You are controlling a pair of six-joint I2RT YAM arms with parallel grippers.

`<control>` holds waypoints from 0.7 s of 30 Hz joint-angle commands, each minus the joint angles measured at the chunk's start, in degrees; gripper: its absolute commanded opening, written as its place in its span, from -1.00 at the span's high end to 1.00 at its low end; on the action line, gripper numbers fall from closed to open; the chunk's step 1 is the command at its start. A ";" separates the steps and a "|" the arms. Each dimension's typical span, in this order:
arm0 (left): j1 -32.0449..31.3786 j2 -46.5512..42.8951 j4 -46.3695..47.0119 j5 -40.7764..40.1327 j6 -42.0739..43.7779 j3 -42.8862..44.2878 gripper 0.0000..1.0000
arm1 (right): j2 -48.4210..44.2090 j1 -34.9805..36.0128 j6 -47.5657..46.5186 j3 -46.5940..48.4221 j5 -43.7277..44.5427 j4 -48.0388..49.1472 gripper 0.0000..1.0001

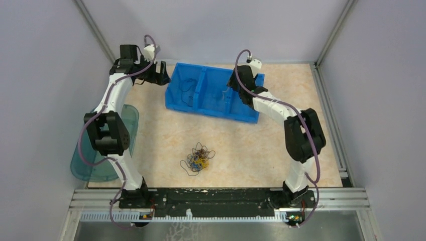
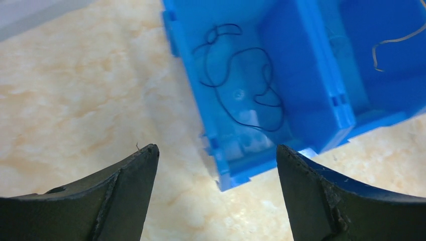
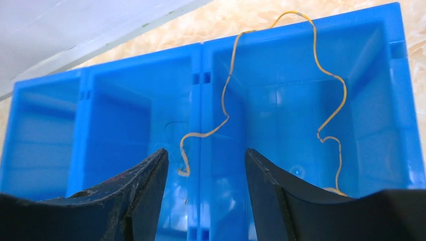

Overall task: Untangle the cables
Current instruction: Adjust the cable in the bin.

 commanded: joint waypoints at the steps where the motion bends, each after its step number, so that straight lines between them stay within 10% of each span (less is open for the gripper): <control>1: 2.02 -0.02 6.27 -1.47 0.38 -1.68 -0.84 | 4.55 -3.51 6.10 6.19 -1.03 1.29 -0.13; 21: 2.91 1.58 13.29 7.91 0.95 -11.05 -0.76 | 11.64 -6.61 20.00 4.83 -11.81 8.29 0.29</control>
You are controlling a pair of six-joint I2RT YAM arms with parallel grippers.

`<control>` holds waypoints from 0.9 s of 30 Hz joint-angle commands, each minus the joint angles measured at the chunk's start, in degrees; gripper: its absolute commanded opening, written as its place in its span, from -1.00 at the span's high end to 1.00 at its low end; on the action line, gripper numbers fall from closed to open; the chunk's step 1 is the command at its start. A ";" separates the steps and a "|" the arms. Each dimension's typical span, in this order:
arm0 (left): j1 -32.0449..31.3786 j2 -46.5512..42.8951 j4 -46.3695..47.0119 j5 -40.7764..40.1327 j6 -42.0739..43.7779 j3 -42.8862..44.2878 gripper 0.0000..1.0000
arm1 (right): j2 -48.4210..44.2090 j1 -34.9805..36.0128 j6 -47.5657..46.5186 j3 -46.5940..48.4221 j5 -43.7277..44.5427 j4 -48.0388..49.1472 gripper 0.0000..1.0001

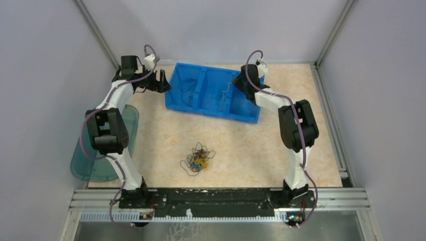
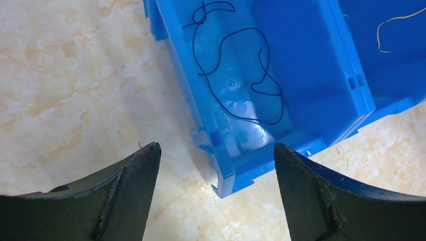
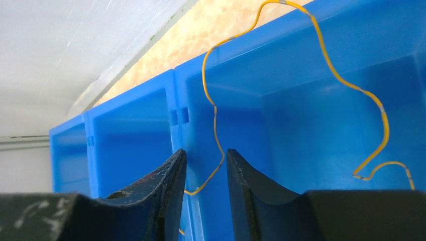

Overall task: Untangle the cables
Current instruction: Adjust the cable in the bin.

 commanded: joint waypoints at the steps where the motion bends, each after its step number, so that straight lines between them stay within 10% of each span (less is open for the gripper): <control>1: -0.06 0.48 2.76 1.72 1.10 -0.77 -0.76 | 0.47 -0.03 4.12 0.42 -1.33 4.09 0.34; 12: -0.03 -0.07 4.75 2.07 2.35 -2.86 -0.73 | -2.48 0.11 6.44 -4.29 1.09 6.64 1.00; 27: -0.04 -0.83 6.42 1.72 2.25 -4.20 -0.73 | -10.07 -0.33 -1.77 -10.17 8.11 7.06 1.00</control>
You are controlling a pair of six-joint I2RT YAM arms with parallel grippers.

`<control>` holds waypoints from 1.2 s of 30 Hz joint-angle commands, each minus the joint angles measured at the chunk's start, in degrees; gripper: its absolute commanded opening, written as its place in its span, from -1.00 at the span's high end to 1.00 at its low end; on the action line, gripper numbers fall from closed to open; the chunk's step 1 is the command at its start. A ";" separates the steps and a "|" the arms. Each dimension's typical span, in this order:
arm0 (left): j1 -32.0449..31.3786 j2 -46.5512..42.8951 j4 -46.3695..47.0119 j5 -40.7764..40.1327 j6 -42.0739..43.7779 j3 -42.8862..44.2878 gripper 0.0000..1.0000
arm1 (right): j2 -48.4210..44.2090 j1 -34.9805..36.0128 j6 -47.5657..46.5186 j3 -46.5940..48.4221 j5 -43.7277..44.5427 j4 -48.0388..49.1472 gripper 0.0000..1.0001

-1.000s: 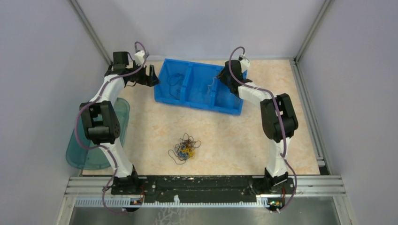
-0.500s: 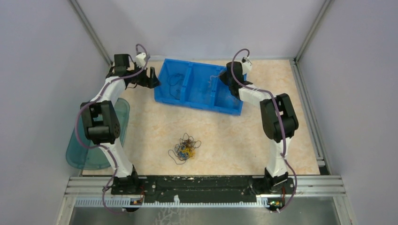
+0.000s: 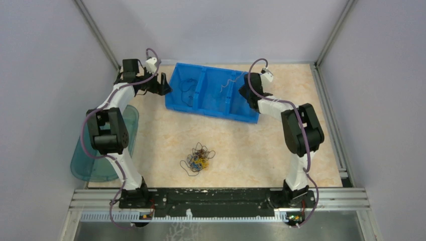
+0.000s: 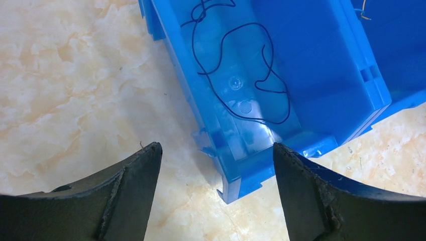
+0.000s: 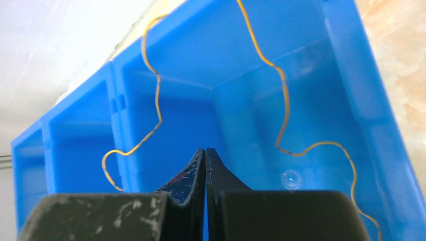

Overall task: Untangle the cables
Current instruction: Adjust the cable in the bin.

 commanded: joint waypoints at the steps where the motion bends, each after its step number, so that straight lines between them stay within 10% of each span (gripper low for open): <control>1: -0.08 -0.67 2.06 0.84 0.08 -0.35 -0.73 | -6.73 -0.33 -5.40 0.43 3.79 1.72 1.00; 6: -0.07 -0.58 2.15 1.94 -0.35 -0.08 -0.73 | -7.50 -0.51 -8.13 1.17 1.44 2.27 1.00; 10: -0.08 -0.73 2.55 2.54 -0.96 -0.20 -0.72 | -5.84 1.30 -12.42 4.94 -3.07 3.54 0.08; 15: -0.08 -1.44 2.18 3.25 -1.15 -0.73 -0.71 | -2.94 5.16 -27.77 12.84 -2.29 -1.16 -0.23; 25: -0.07 -2.52 2.19 4.36 -1.43 -1.18 -0.71 | 6.68 7.32 -65.84 31.10 -8.29 -22.73 -0.24; 36: -0.06 -2.44 2.37 4.75 -2.35 -0.43 -0.70 | 4.81 7.38 -69.29 26.98 -9.62 -22.05 -0.04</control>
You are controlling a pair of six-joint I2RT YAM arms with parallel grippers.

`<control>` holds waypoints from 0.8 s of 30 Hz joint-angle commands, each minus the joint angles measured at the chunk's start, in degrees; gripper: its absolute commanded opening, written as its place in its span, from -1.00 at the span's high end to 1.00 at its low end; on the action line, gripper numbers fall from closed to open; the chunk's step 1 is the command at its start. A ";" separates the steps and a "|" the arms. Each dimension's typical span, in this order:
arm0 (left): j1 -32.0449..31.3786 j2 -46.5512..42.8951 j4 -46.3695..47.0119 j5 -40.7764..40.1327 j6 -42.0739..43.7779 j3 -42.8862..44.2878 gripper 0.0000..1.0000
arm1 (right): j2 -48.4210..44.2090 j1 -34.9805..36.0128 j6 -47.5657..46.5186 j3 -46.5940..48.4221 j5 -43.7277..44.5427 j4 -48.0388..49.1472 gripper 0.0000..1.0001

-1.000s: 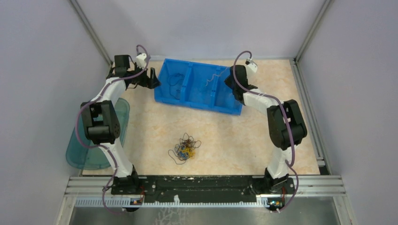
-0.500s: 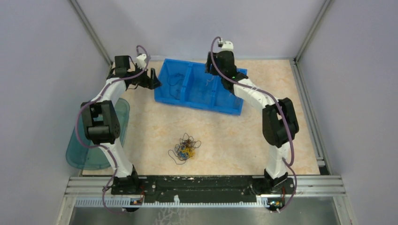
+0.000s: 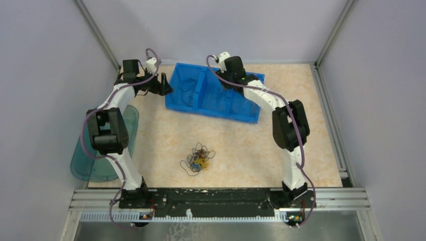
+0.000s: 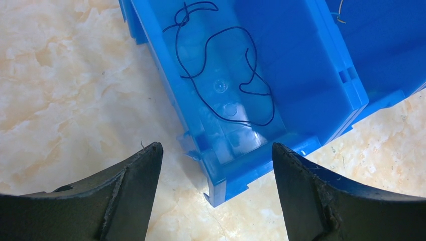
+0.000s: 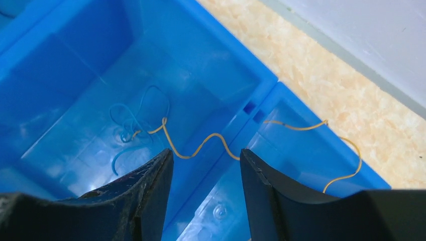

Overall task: Untangle the cables
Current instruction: Adjust the cable in the bin.

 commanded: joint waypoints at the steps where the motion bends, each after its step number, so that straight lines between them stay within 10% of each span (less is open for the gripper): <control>1: -0.08 -2.44 1.36 1.53 -0.80 0.32 -0.70 | -2.83 0.34 -2.45 -1.47 -1.69 1.64 0.00; 24: -0.01 -3.29 2.16 1.71 -1.44 -0.77 -0.70 | -5.19 0.29 -2.19 -1.19 -0.86 4.76 0.29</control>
